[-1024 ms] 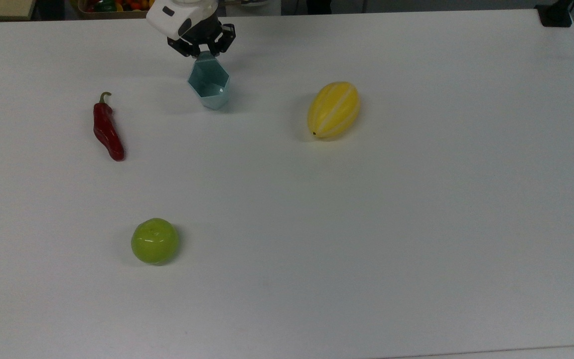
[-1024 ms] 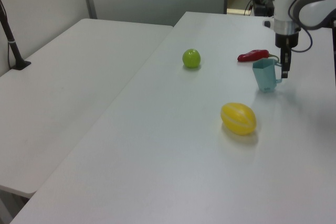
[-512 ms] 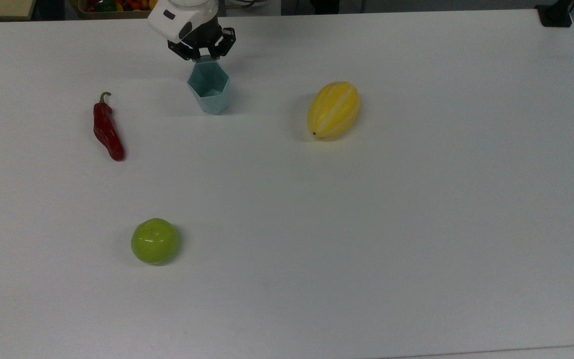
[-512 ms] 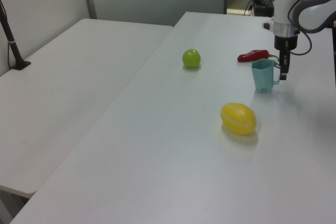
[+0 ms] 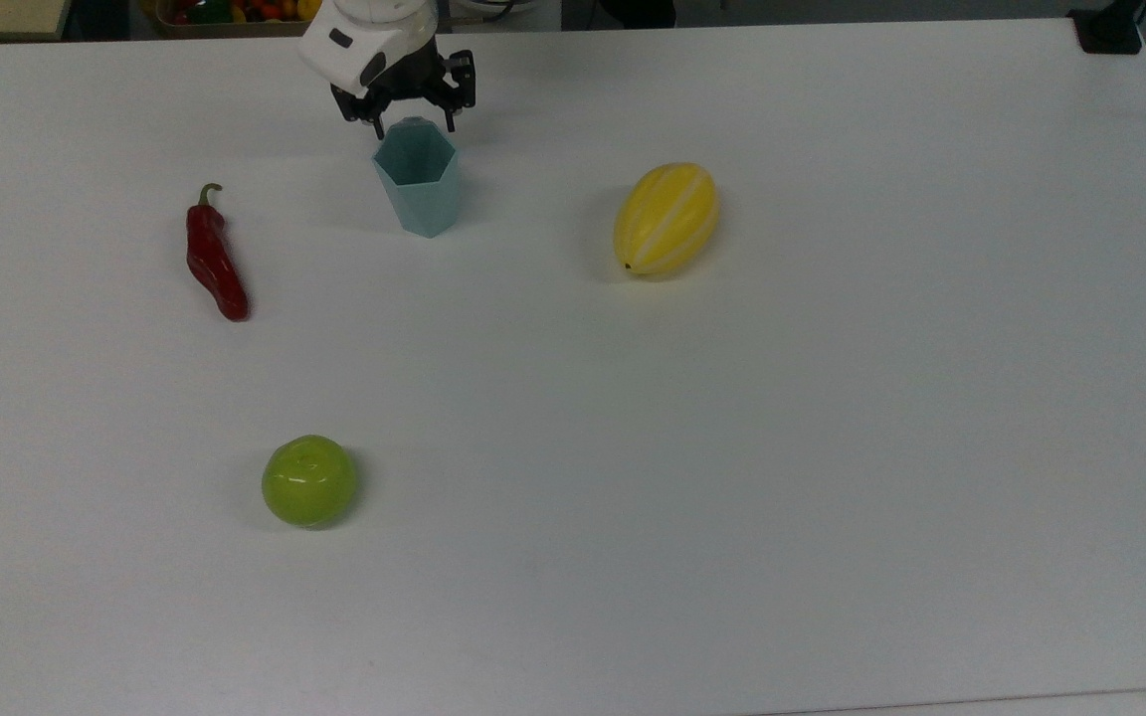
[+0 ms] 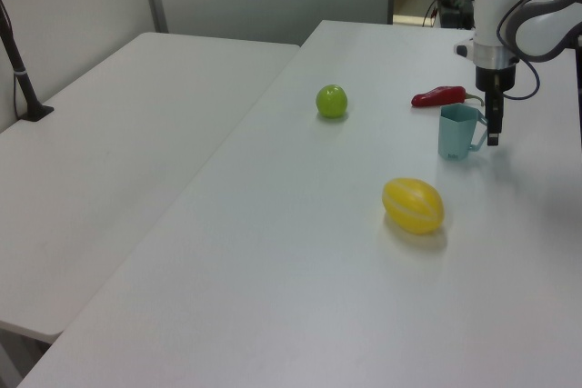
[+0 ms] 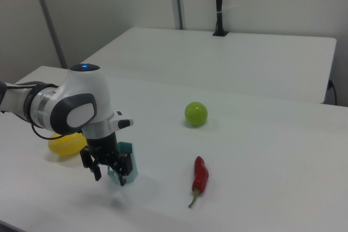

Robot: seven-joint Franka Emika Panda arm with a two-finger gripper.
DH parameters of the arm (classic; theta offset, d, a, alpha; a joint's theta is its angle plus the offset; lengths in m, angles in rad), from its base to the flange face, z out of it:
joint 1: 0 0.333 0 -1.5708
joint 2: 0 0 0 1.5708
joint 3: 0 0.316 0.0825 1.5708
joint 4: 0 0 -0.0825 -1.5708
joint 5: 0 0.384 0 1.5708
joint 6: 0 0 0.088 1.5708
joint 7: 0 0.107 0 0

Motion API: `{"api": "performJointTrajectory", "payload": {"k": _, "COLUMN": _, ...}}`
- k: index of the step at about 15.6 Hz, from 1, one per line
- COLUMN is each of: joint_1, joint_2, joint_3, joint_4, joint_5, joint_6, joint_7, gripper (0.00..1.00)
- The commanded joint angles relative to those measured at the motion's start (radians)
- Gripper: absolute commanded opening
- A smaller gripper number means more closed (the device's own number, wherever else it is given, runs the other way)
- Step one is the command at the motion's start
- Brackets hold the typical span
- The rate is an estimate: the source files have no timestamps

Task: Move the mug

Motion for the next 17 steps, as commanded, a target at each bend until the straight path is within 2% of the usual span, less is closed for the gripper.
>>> {"api": "performJointTrajectory", "payload": {"k": 1, "joint_1": 0.0, "joint_2": -0.028, "joint_3": 0.0, "joint_4": 0.036, "joint_5": -0.011, "joint_6": -0.07, "joint_7": 0.048, "gripper": 1.0}}
{"api": "performJointTrajectory", "payload": {"k": 4, "joint_1": 0.007, "joint_2": -0.027, "joint_3": 0.009, "joint_4": 0.166, "joint_5": -0.01, "joint_6": -0.207, "joint_7": 0.1, "gripper": 1.0}}
{"api": "performJointTrajectory", "payload": {"k": 7, "joint_1": 0.01, "joint_2": -0.027, "joint_3": 0.011, "joint_4": 0.321, "joint_5": 0.015, "joint_6": -0.359, "joint_7": 0.097, "gripper": 1.0}}
{"api": "performJointTrajectory", "payload": {"k": 11, "joint_1": 0.021, "joint_2": -0.022, "joint_3": 0.034, "joint_4": 0.518, "joint_5": 0.076, "joint_6": -0.527, "joint_7": 0.102, "gripper": 1.0}}
{"api": "performJointTrajectory", "payload": {"k": 14, "joint_1": 0.021, "joint_2": -0.017, "joint_3": 0.034, "joint_4": 0.665, "joint_5": 0.148, "joint_6": -0.66, "joint_7": 0.1, "gripper": 1.0}}
{"api": "performJointTrajectory", "payload": {"k": 17, "joint_1": 0.021, "joint_2": -0.014, "joint_3": 0.047, "joint_4": 0.763, "joint_5": 0.16, "joint_6": -0.757, "joint_7": 0.125, "gripper": 1.0}}
